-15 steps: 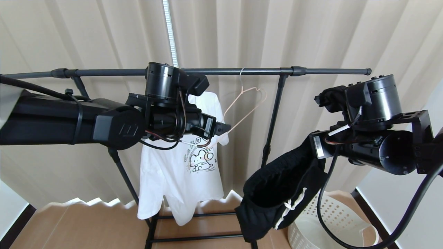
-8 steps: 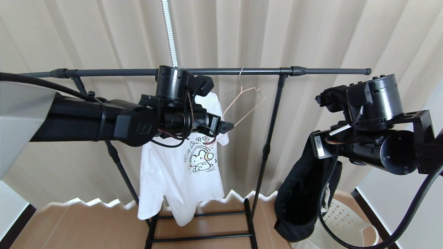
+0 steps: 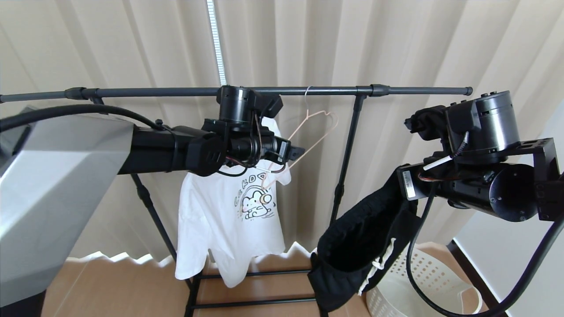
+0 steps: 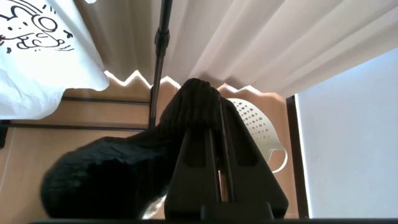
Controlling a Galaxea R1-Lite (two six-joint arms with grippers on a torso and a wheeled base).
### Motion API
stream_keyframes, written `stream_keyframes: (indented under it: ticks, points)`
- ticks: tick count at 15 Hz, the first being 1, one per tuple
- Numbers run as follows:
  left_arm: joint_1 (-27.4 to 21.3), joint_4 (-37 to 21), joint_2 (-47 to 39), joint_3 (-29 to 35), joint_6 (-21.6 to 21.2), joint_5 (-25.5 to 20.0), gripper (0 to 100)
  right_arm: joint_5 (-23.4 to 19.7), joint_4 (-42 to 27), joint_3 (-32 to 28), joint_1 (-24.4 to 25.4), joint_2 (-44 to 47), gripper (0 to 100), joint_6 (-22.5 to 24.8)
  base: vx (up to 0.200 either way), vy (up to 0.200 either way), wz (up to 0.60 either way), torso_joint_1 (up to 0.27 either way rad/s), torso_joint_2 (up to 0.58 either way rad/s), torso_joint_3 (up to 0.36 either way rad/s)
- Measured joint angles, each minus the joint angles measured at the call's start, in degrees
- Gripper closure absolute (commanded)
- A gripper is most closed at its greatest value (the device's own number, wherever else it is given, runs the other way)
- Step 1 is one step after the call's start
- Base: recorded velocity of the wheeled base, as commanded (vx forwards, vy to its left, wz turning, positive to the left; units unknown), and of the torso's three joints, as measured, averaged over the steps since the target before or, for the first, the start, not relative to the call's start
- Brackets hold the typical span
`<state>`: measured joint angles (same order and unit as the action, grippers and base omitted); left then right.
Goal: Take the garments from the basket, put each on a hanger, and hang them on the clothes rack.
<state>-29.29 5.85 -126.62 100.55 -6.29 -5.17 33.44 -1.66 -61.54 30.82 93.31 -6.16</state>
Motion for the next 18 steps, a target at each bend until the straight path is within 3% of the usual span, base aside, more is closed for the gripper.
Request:
stream_keyframes:
  ticks: [7,16,17,18]
  points:
    - [0.66,-0.09,-8.63,9.62,-1.54,1.26,0,0.0,0.0,0.1,0.11,-0.04,100,0.04,0.0,0.0,0.0,0.0,0.0,0.0]
    - [0.77,-0.02,-13.13,13.64,-1.54,1.54,0,-0.02,0.0,0.11,0.1,-0.04,100,0.0,0.0,0.0,0.0,0.0,0.0,0.0]
    - [0.74,-0.06,-13.34,13.84,-1.54,1.54,100,-0.05,-0.01,0.11,0.1,-0.04,100,0.0,0.0,0.0,0.0,0.0,0.0,0.0]
    - [0.72,-0.09,-13.48,13.97,-1.54,1.56,100,-0.05,0.0,0.11,0.1,-0.04,100,0.0,0.0,0.0,0.0,0.0,0.0,0.0]
